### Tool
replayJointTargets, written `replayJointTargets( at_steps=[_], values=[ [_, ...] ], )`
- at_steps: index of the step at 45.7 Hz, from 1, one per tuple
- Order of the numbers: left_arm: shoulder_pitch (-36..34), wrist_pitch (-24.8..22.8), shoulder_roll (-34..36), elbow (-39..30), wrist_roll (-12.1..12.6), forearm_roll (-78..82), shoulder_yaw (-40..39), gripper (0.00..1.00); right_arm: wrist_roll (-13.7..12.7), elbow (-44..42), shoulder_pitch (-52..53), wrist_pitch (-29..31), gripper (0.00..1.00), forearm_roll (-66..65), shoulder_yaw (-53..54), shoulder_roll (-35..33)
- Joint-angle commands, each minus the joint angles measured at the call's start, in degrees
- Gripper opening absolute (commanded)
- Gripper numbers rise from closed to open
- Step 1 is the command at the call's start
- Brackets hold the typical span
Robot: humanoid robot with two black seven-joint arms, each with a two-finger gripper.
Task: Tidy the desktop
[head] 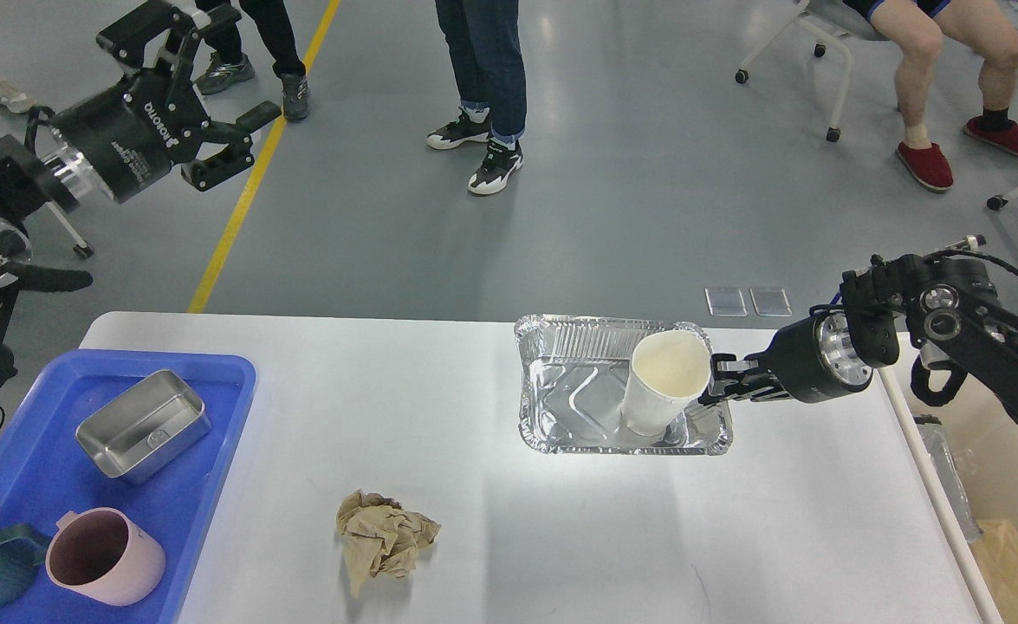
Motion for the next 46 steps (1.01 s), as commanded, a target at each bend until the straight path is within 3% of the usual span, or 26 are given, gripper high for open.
replayJointTargets(
  at_steps=[1,10,14,23,28,46],
  values=[
    [1.9,2.8,-0.5,2.8,-3.2,-7.7,-1.9,0.98,-0.1,-0.2,0.0,0.0,0.0,0.4,0.3,-0.2],
    [7.1,5.3,-2.2,4.3,-11.4,-21.1,-2.5,0.98,-0.1,-0.2,0.0,0.0,0.0,0.6,0.6,-0.9],
    [8.0,7.7,-4.9,4.7,-13.4,-24.5,-2.5,0.98,-0.1,0.0,0.0,0.0,0.0,0.6,0.7,-1.4],
    [13.0,18.0,-4.9,3.8,-12.0,-24.2,2.6,0.98,-0.1,0.0,0.0,0.0,0.0,0.6,2.3,-1.8],
    [12.8,18.3,0.7,3.3,-10.2,-23.1,12.2,0.98,-0.1,0.1,-0.1,0.0,0.0,0.6,2.8,-1.8],
    [12.8,18.1,28.7,-9.1,-9.9,-22.5,41.9,0.98,0.0,0.0,1.5,0.0,0.0,0.6,4.1,-1.7]
  ],
)
